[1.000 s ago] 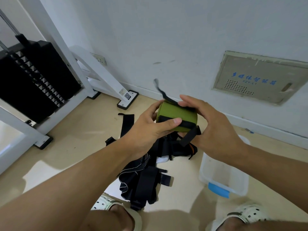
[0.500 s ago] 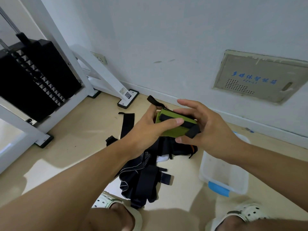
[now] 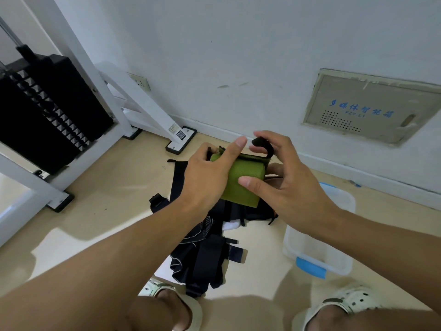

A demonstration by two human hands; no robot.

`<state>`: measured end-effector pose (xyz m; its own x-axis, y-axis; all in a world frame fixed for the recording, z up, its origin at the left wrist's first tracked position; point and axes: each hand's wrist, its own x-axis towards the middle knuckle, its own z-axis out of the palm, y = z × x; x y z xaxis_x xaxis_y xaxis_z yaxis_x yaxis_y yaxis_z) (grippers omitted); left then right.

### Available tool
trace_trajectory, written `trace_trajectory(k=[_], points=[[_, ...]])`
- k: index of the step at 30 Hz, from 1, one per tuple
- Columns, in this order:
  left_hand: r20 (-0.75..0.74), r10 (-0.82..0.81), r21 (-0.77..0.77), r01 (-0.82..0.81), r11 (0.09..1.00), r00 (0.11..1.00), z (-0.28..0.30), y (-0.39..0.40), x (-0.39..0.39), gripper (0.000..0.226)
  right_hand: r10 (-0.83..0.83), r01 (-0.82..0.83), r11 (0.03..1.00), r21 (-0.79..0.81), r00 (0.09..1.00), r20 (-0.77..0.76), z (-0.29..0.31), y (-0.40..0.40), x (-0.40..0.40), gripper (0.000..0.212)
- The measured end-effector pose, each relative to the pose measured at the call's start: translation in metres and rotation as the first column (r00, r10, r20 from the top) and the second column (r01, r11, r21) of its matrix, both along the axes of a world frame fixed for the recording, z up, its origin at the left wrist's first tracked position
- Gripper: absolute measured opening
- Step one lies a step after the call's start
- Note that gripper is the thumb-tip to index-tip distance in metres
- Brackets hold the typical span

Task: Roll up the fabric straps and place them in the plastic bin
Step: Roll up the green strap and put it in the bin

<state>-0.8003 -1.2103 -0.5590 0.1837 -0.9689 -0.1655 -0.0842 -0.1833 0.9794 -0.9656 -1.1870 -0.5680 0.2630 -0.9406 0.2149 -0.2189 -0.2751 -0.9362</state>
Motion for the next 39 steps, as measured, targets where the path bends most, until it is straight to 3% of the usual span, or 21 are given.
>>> trace_trajectory(k=[2, 4, 8, 12, 16, 20, 24, 28, 31, 33, 34, 37, 39], points=[[0.002, -0.025, 0.026, 0.025, 0.999, 1.0, -0.002, -0.001, 0.002, 0.061, 0.002, -0.001, 0.999, 0.039, 1.0, -0.026, -0.001, 0.0, -0.001, 0.086], [0.033, -0.07, 0.025, 0.069, 0.997, 0.997, -0.005, -0.001, 0.005, 0.053, -0.011, 0.013, 0.999, 0.04, 0.999, -0.048, -0.001, 0.002, -0.002, 0.091], [-0.011, -0.28, -0.06, 0.279, 0.958, 0.96, 0.001, 0.001, 0.016, 0.036, -0.082, 0.08, 0.995, 0.065, 0.996, 0.023, 0.006, -0.003, -0.001, 0.052], [-0.09, -0.432, -0.052, 0.429, 0.902, 0.898, 0.0, 0.001, 0.027, 0.058, -0.018, 0.002, 0.964, 0.265, 0.998, 0.059, 0.009, -0.011, -0.013, 0.053], [-0.003, -0.458, 0.028, 0.458, 0.888, 0.889, -0.002, 0.002, 0.025, 0.066, -0.02, -0.133, 0.869, 0.476, 0.953, 0.303, 0.01, -0.014, -0.017, 0.03], [0.06, -0.458, 0.102, 0.451, 0.887, 0.887, -0.005, 0.003, 0.017, 0.072, 0.012, -0.061, 0.895, 0.442, 0.993, 0.114, 0.001, -0.012, -0.013, 0.023], [0.047, -0.48, 0.12, 0.472, 0.873, 0.876, -0.005, 0.004, 0.018, 0.068, 0.123, -0.126, 0.881, 0.457, 0.992, 0.037, 0.004, -0.013, -0.018, 0.028], [0.105, -0.447, 0.048, 0.444, 0.895, 0.889, -0.003, 0.006, 0.018, 0.062, 0.125, -0.131, 0.9, 0.416, 0.991, 0.042, 0.007, -0.016, -0.022, 0.036], [0.067, -0.411, 0.002, 0.412, 0.911, 0.909, -0.001, 0.004, 0.018, 0.059, 0.053, -0.101, 0.88, 0.465, 0.992, 0.116, 0.006, -0.021, -0.022, 0.062], [0.059, -0.409, -0.008, 0.411, 0.912, 0.91, 0.0, 0.004, 0.018, 0.055, 0.073, -0.135, 0.857, 0.498, 0.987, 0.144, 0.008, -0.022, -0.023, 0.06], [0.058, -0.411, -0.008, 0.413, 0.911, 0.91, -0.001, 0.003, 0.018, 0.054, 0.11, -0.144, 0.859, 0.491, 0.989, 0.097, 0.009, -0.022, -0.025, 0.054], [0.075, -0.417, 0.019, 0.417, 0.909, 0.906, -0.002, 0.003, 0.017, 0.057, 0.162, -0.053, 0.92, 0.388, 0.953, -0.255, 0.015, -0.024, -0.032, 0.049], [0.099, -0.424, 0.04, 0.422, 0.906, 0.9, -0.004, 0.004, 0.013, 0.056, 0.179, -0.045, 0.92, 0.39, 0.932, -0.314, 0.016, -0.028, -0.036, 0.057]])
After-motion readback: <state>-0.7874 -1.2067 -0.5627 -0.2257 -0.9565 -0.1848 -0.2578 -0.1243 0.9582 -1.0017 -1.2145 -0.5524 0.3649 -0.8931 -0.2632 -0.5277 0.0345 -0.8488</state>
